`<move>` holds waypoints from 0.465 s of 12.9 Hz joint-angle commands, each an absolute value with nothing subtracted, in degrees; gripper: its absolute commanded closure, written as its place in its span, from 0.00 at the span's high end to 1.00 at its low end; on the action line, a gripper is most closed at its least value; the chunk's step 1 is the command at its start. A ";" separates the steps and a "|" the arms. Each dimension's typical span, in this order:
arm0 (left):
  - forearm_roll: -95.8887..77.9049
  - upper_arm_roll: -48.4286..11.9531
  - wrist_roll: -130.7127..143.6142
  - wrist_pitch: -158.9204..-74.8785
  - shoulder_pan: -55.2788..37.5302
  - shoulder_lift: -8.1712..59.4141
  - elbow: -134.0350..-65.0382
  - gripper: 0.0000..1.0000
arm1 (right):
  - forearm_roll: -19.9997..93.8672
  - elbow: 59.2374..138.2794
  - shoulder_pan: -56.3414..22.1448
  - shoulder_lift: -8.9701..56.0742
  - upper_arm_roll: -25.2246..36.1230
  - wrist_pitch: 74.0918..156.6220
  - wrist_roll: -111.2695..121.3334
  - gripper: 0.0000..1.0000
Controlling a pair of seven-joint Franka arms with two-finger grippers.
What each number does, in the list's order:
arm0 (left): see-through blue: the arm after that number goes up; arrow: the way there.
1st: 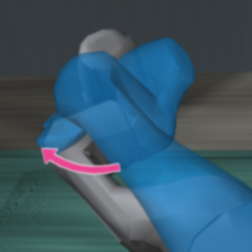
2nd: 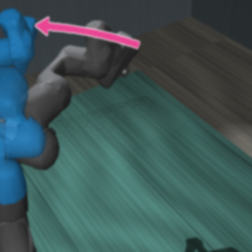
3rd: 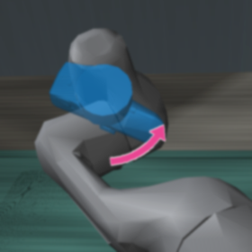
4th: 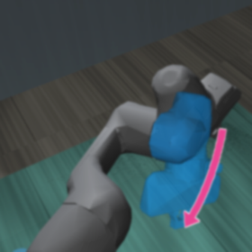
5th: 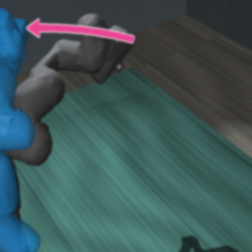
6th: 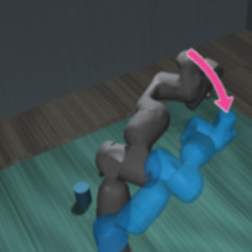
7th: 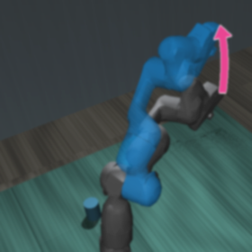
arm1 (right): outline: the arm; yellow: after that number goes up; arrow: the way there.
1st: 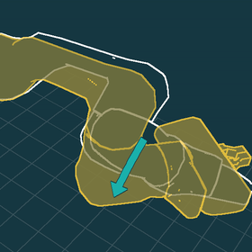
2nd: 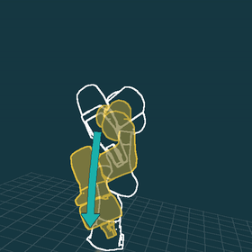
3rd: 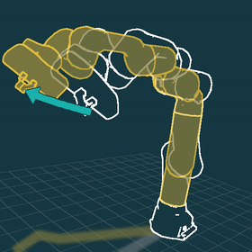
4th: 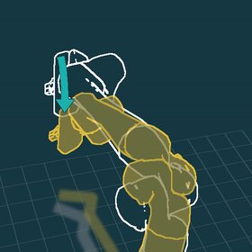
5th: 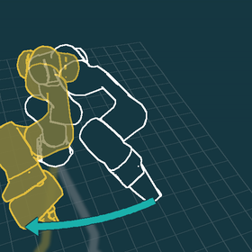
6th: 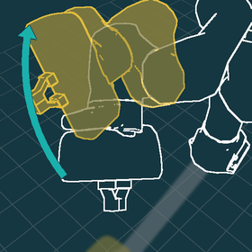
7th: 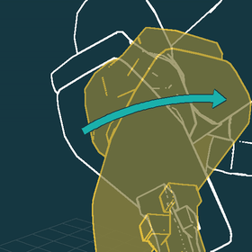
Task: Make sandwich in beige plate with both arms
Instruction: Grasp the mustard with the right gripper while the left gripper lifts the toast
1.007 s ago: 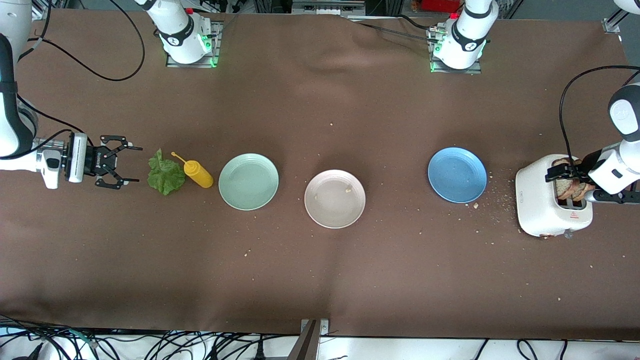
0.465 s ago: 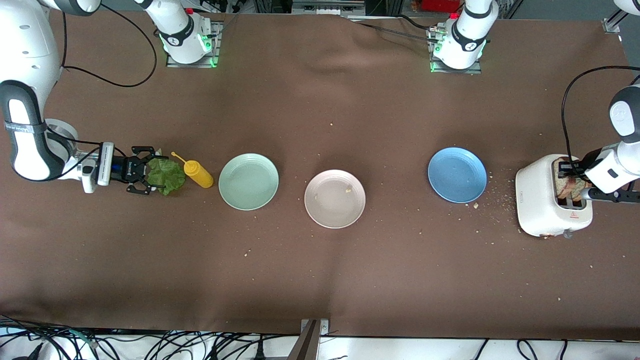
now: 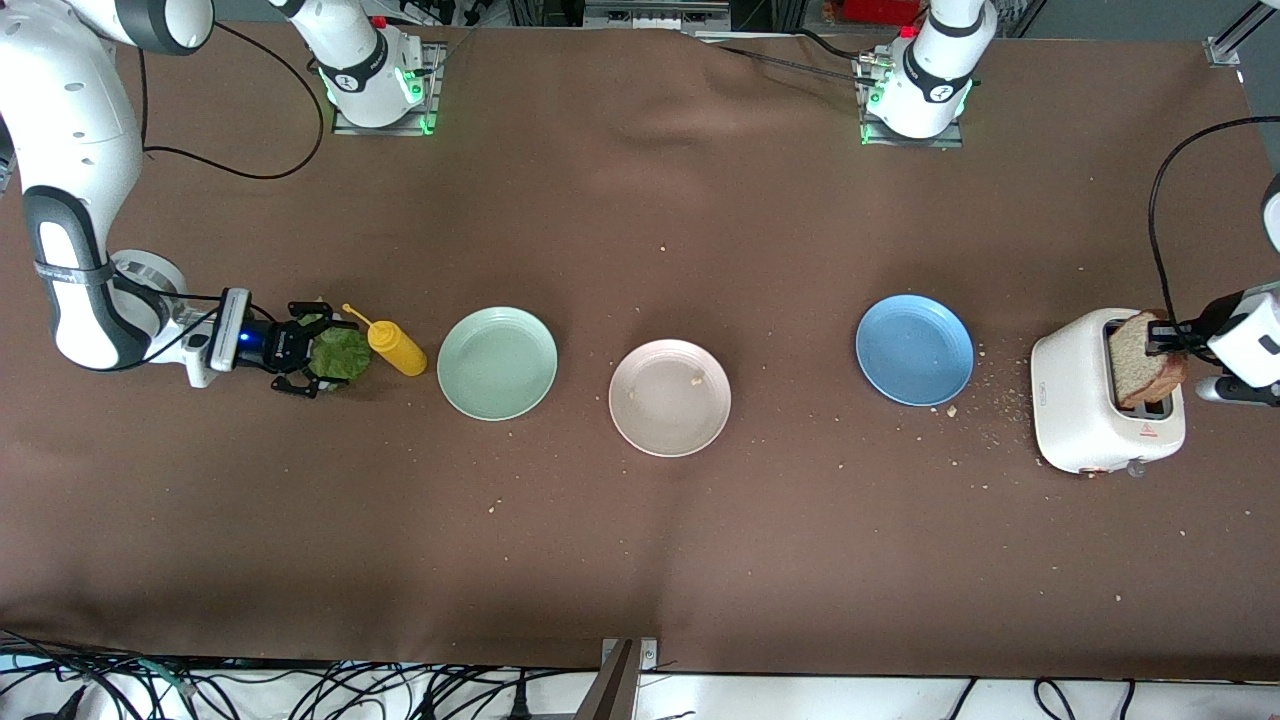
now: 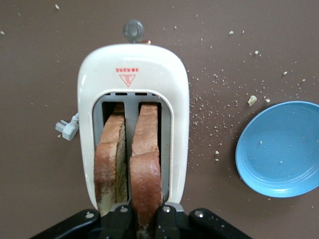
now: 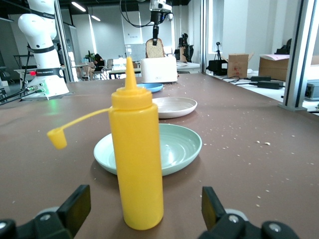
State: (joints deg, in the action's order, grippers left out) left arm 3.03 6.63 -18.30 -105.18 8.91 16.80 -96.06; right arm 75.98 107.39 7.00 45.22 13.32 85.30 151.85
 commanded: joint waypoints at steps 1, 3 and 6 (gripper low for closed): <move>1.77 6.42 -19.16 -96.36 8.18 17.23 -85.90 0.00 | 77.34 106.96 7.47 46.93 12.31 83.58 153.72 0.99; -7.77 6.50 -19.25 -92.47 7.91 17.23 -83.50 0.00 | 78.13 107.14 7.38 47.02 11.16 83.76 153.46 0.99; -25.26 6.33 -19.42 -89.75 7.30 19.93 -84.37 0.00 | 79.09 108.45 5.98 46.93 11.07 83.76 153.19 0.99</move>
